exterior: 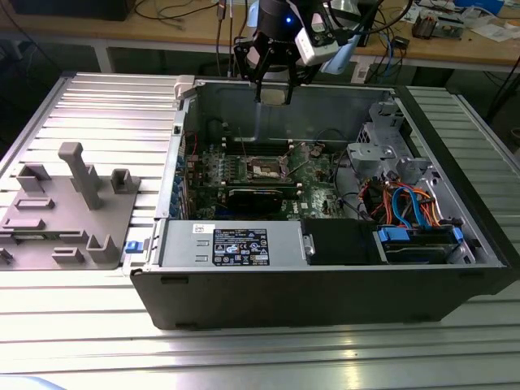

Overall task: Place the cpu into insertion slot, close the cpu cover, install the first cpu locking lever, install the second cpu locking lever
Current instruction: 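Place the cpu into insertion slot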

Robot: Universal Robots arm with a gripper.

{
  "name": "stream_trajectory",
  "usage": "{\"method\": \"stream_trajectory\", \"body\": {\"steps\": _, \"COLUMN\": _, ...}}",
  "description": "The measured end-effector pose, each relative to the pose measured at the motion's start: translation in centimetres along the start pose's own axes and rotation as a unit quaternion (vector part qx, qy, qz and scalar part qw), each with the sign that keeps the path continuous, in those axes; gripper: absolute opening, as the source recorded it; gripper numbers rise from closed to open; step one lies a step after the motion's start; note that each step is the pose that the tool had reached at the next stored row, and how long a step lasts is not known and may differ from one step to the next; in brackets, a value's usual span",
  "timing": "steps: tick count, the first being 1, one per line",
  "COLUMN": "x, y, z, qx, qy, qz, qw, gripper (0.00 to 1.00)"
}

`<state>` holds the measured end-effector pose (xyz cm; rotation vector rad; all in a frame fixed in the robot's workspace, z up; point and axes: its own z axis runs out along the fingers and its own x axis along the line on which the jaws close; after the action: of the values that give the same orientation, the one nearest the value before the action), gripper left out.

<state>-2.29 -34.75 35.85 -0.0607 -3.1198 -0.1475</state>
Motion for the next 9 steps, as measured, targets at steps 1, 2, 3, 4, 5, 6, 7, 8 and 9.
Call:
{"method": "stream_trajectory", "body": {"steps": 1, "x": 0.00, "y": 0.00, "z": 0.01, "qx": 0.0002, "qy": -0.0001, "qz": 0.000, "qw": 1.0000, "gripper": 0.54}}
{"method": "stream_trajectory", "body": {"steps": 2, "x": 0.00, "y": 0.00, "z": 0.01, "qx": 0.0005, "qy": -0.0001, "qz": 0.001, "qw": 1.0000, "gripper": 0.54}}
{"method": "stream_trajectory", "body": {"steps": 3, "x": 0.00, "y": 0.00, "z": 0.01, "qx": 0.0007, "qy": -0.0002, "qz": 0.002, "qw": 1.0000, "gripper": 0.54}}
{"method": "stream_trajectory", "body": {"steps": 4, "x": 0.00, "y": 0.00, "z": 0.02, "qx": 0.0010, "qy": -0.0003, "qz": 0.003, "qw": 1.0000, "gripper": 0.54}}
{"method": "stream_trajectory", "body": {"steps": 5, "x": 0.00, "y": 0.00, "z": 0.03, "qx": 0.0014, "qy": -0.0006, "qz": 0.005, "qw": 1.0000, "gripper": 0.54}}
{"method": "stream_trajectory", "body": {"steps": 6, "x": 0.00, "y": 0.00, "z": 0.04, "qx": 0.0019, "qy": -0.0009, "qz": 0.009, "qw": 1.0000, "gripper": 0.54}}
{"method": "stream_trajectory", "body": {"steps": 7, "x": 0.00, "y": 0.00, "z": 0.05, "qx": 0.0023, "qy": -0.0013, "qz": 0.013, "qw": 0.9999, "gripper": 0.54}}
{"method": "stream_trajectory", "body": {"steps": 8, "x": 0.00, "y": 0.00, "z": 0.06, "qx": 0.0029, "qy": -0.0017, "qz": 0.016, "qw": 0.9999, "gripper": 0.54}}
{"method": "stream_trajectory", "body": {"steps": 9, "x": 0.00, "y": -0.01, "z": 0.07, "qx": 0.0031, "qy": -0.0018, "qz": 0.018, "qw": 0.9998, "gripper": 0.54}}
